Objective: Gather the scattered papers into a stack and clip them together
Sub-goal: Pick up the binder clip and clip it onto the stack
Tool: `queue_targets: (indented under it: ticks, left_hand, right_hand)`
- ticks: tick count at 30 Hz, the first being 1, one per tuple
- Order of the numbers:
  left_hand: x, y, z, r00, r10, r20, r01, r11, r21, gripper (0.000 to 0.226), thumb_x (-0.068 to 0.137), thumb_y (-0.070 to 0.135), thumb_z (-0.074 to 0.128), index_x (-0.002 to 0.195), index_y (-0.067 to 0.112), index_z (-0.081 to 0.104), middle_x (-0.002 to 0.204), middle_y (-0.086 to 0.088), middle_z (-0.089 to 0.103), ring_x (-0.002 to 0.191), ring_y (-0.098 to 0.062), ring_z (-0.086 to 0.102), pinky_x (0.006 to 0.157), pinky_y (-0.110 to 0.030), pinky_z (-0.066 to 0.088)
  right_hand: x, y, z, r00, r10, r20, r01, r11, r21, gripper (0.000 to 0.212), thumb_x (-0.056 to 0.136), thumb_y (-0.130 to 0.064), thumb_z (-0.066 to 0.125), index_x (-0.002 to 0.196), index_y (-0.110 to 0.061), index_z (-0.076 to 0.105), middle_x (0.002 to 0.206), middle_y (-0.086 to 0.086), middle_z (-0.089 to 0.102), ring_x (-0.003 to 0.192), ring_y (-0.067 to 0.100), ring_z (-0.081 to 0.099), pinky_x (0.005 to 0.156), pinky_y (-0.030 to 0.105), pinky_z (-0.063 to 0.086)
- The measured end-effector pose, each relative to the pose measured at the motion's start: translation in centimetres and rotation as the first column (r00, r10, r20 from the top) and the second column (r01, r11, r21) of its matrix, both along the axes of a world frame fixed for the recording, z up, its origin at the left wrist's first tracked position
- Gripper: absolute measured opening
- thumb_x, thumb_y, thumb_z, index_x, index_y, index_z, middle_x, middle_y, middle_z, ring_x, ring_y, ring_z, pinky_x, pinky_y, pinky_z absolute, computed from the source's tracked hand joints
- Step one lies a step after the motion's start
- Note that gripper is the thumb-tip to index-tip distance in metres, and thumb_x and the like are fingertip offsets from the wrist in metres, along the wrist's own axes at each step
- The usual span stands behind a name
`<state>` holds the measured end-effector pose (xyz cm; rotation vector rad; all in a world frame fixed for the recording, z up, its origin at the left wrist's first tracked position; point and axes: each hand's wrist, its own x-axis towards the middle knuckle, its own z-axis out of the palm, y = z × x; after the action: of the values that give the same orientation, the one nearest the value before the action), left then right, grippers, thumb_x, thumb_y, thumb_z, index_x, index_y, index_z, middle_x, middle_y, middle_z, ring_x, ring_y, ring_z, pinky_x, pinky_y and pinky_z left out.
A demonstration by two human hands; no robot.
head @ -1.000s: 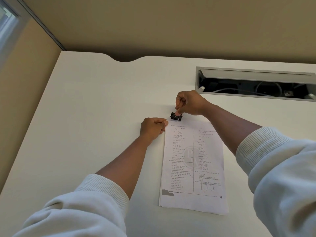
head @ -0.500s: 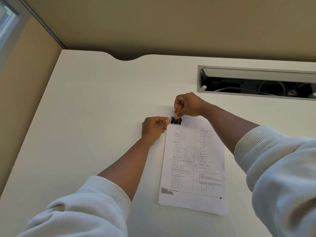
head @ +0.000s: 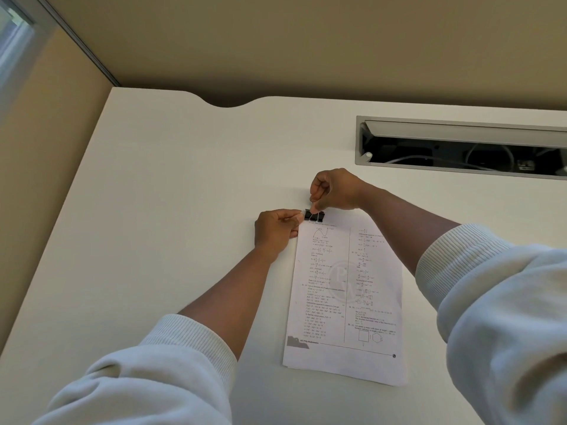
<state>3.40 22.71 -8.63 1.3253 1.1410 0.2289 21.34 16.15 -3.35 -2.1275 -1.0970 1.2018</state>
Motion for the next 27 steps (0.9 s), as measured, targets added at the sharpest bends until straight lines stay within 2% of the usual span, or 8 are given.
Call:
queue_targets:
  ticks: [6,10,13,17,21,24,27]
  left_hand:
    - [0.1,0.1,-0.3,1.000,0.008,-0.002,-0.008,1.000,0.002,0.026,0.082,0.017,0.079,0.105,0.006,0.077,0.090,-0.007,0.076,0.069,-0.011,0.068,0.072,-0.027,0.062]
    - [0.1,0.4,-0.6,1.000,-0.015,-0.013,0.015,1.000,-0.005,0.025,0.083,0.021,0.078,0.106,0.009,0.077,0.086,-0.004,0.075,0.068,-0.009,0.066,0.074,-0.026,0.061]
    - [0.3,0.9,-0.2,0.996,-0.079,-0.036,0.078,0.996,-0.035,0.023,0.085,0.025,0.076,0.104,0.013,0.076,0.088,-0.002,0.075,0.071,-0.010,0.066,0.075,-0.025,0.059]
    - [0.3,1.0,0.2,0.998,-0.068,-0.018,0.066,0.993,-0.100,0.016,0.091,0.025,0.069,0.101,0.013,0.068,0.094,-0.004,0.071,0.079,-0.016,0.067,0.081,-0.031,0.059]
    - [-0.4,1.1,0.6,0.999,-0.050,0.012,0.051,0.987,-0.153,0.010,0.096,0.021,0.061,0.100,0.013,0.060,0.094,-0.003,0.067,0.079,-0.017,0.065,0.084,-0.036,0.058]
    - [-1.1,1.1,1.0,0.998,-0.053,0.026,0.057,0.983,-0.174,0.009,0.098,0.023,0.058,0.100,0.014,0.058,0.098,-0.006,0.066,0.076,-0.017,0.063,0.086,-0.042,0.056]
    - [-1.7,0.8,1.6,0.999,-0.046,0.028,0.050,0.983,-0.177,0.008,0.099,0.024,0.056,0.102,0.016,0.057,0.099,-0.006,0.067,0.077,-0.019,0.062,0.083,-0.042,0.056]
  right_hand:
    - [0.0,-0.2,-0.6,1.000,0.018,0.020,-0.018,1.000,-0.007,0.033,0.069,-0.018,0.086,0.095,-0.013,0.065,0.096,-0.003,0.072,0.088,0.014,0.069,0.086,0.035,0.057]
    - [-0.3,-0.4,-0.9,1.000,0.003,0.001,-0.003,1.000,0.002,0.038,0.074,-0.026,0.083,0.105,-0.015,0.063,0.104,-0.004,0.071,0.093,0.015,0.068,0.085,0.032,0.054]
    - [-0.4,-0.9,-0.9,0.997,-0.074,0.007,0.073,0.996,0.040,0.047,0.074,-0.041,0.081,0.110,-0.019,0.061,0.108,-0.008,0.068,0.090,0.010,0.065,0.083,0.029,0.050]
    - [0.3,-2.5,0.0,0.978,-0.210,0.009,0.209,0.977,0.049,0.052,0.074,-0.058,0.074,0.105,-0.019,0.062,0.101,-0.009,0.067,0.081,0.010,0.072,0.069,0.023,0.050]
    - [1.8,-5.1,0.5,0.976,-0.189,0.106,0.194,0.980,-0.035,0.054,0.074,-0.073,0.061,0.091,-0.021,0.066,0.088,-0.010,0.073,0.088,0.008,0.068,0.079,0.027,0.051]
    - [2.7,-7.0,0.9,0.974,-0.184,0.131,0.196,0.976,-0.089,0.052,0.074,-0.072,0.063,0.091,-0.022,0.067,0.092,-0.010,0.071,0.098,0.010,0.062,0.077,0.026,0.045]
    - [3.0,-8.5,0.9,0.965,-0.237,0.113,0.252,0.957,-0.143,0.055,0.070,-0.066,0.072,0.102,-0.021,0.065,0.109,-0.005,0.063,0.104,0.014,0.056,0.076,0.025,0.041]
